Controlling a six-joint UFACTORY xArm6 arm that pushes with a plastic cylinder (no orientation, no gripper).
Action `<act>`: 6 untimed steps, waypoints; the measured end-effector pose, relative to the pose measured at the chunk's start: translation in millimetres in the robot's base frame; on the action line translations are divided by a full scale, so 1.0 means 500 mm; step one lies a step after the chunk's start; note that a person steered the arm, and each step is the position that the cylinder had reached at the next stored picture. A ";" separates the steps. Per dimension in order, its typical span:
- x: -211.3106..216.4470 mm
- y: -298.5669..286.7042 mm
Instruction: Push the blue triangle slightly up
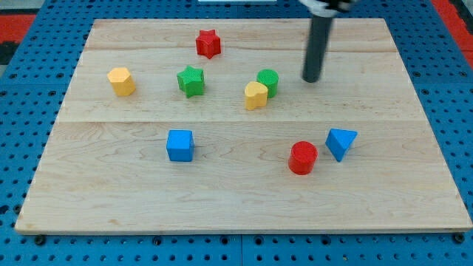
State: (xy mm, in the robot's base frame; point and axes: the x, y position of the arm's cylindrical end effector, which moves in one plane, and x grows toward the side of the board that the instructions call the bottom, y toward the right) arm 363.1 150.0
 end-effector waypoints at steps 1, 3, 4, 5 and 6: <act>0.089 0.126; 0.173 0.134; 0.294 0.113; 0.299 0.113; 0.333 0.008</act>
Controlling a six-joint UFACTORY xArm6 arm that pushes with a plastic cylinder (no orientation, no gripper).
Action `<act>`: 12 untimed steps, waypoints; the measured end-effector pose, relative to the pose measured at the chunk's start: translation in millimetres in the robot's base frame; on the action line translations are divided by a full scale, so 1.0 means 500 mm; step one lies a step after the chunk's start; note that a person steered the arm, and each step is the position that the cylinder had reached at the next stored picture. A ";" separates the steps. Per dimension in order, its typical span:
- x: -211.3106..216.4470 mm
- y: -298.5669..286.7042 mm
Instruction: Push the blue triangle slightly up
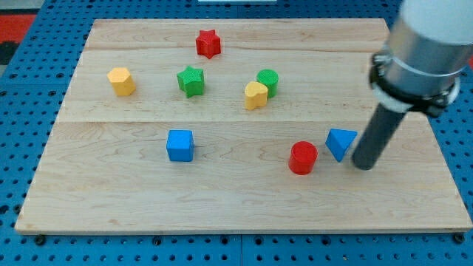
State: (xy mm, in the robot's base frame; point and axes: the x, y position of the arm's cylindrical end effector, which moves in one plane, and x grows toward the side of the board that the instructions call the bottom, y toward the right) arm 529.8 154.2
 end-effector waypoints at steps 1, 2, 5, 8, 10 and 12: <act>0.012 -0.057; 0.012 -0.057; -0.046 0.031; -0.135 0.030; -0.164 0.030; -0.170 -0.030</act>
State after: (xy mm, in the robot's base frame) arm 444.8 139.4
